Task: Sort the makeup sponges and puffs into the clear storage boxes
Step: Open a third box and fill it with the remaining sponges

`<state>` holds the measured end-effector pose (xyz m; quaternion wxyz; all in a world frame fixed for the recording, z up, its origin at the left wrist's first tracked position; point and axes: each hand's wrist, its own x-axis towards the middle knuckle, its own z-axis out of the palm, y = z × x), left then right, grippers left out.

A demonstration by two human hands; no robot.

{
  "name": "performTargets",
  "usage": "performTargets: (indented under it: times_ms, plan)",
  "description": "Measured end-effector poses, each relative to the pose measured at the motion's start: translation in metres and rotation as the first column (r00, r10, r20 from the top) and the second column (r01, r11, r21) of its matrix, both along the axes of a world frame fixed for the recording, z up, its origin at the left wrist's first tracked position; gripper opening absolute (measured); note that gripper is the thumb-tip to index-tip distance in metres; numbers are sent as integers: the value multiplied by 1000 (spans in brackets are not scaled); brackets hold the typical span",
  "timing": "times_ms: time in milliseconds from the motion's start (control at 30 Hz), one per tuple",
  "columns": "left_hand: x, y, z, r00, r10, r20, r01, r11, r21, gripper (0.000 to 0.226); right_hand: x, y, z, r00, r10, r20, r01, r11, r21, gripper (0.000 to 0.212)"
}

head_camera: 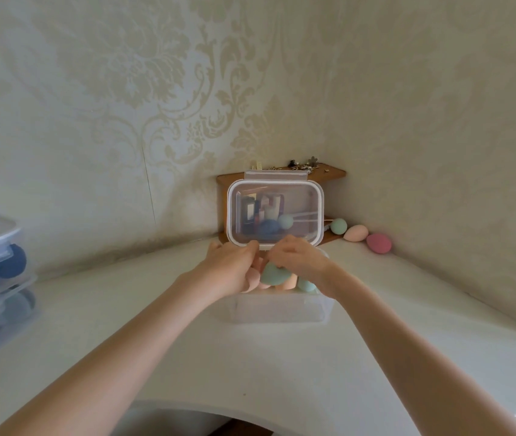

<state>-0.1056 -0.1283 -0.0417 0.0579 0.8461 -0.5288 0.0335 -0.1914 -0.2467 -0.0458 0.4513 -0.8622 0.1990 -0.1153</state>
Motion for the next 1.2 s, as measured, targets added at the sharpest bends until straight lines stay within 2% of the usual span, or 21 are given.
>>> performTargets:
  times_ms: [133, 300, 400, 500, 633, 700, 800, 900, 1000, 1133, 1200]
  plan:
    - [-2, -1, 1, 993, 0, 117, -9, 997, 76, 20, 3, 6, -2, 984, 154, -92, -177, 919, -352, 22]
    - [1, -3, -2, 984, -47, 169, 30, 994, 102, 24, 3, 8, -5, 979, 170, -110, -203, 849, -487, 22]
    - [-2, -1, 0, 985, -115, 126, 113, 993, 23, 25, 6, 8, -7, 985, 120, -127, -168, 848, -503, 22]
    - [-8, 3, 4, 994, -88, 57, 87, 996, 22, 32, 10, 6, -11, 991, 76, -112, -123, 856, -503, 20]
    - [-9, 0, 7, 992, -37, 120, 25, 995, 98, 28, 9, 7, -11, 987, 87, -132, -144, 843, -518, 22]
    - [-4, -2, 6, 998, -36, 56, 29, 992, 122, 26, 7, 7, -8, 984, 111, -136, -166, 844, -510, 22]
    - [-2, -1, 7, 998, -59, -37, 62, 996, 69, 34, 5, 7, -7, 980, 125, -153, -186, 846, -500, 20]
    - [-5, 0, 6, 998, -53, 17, 53, 999, 8, 44, 6, 7, -7, 977, 132, -167, -200, 834, -515, 21]
    - [-4, 0, 4, 990, 68, 123, -62, 997, -53, 37, 5, 8, -6, 972, 167, -167, -230, 831, -506, 20]
    - [0, -2, 5, 993, 87, 79, -87, 996, 6, 22, 0, 11, -2, 973, 192, -125, -228, 857, -462, 20]
    - [2, -3, 5, 995, 81, 56, -81, 997, -2, 23, -1, 13, 2, 961, 199, -193, -266, 853, -449, 25]
